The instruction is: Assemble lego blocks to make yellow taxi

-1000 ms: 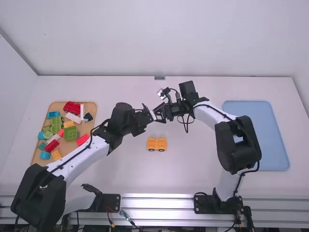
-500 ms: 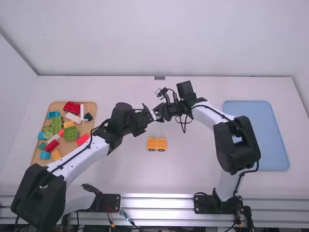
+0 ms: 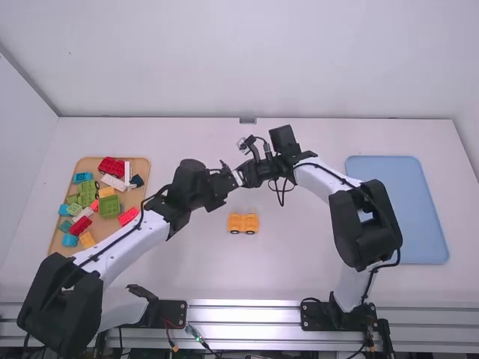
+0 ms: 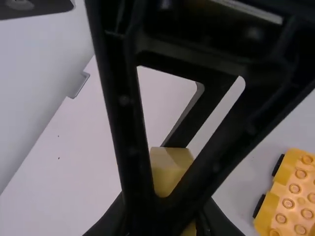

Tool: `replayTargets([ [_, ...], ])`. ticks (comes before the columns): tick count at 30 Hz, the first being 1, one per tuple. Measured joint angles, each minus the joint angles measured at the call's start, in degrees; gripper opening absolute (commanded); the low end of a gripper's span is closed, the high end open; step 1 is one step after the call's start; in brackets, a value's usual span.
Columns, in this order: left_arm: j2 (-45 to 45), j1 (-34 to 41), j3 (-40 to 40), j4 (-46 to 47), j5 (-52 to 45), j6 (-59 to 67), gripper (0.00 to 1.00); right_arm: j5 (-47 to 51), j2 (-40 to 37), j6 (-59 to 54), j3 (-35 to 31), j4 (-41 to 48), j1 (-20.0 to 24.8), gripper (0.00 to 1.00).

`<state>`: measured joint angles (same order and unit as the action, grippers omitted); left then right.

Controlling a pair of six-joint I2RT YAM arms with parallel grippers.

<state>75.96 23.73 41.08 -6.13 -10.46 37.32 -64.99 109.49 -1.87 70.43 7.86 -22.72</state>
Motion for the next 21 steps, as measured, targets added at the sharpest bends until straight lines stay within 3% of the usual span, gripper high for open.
replayTargets([
  [3,0.0,0.1,0.0,-0.5,0.3,-0.9,0.55,0.3,0.0,-0.5,0.0,0.0,0.0,0.18],
  [5,0.0,0.1,0.0,-0.6,0.5,-1.5,0.99,0.5,0.0,-0.7,0.0,0.0,-0.2,0.17],
  [14,0.0,-0.4,0.0,0.5,-1.9,-7.1,0.99,3.1,0.0,-3.6,0.0,0.1,1.2,0.15],
  [21,-1.0,-10.5,0.8,5.8,-20.0,-8.9,0.99,5.1,0.0,-12.6,0.0,4.1,5.6,0.14],
])
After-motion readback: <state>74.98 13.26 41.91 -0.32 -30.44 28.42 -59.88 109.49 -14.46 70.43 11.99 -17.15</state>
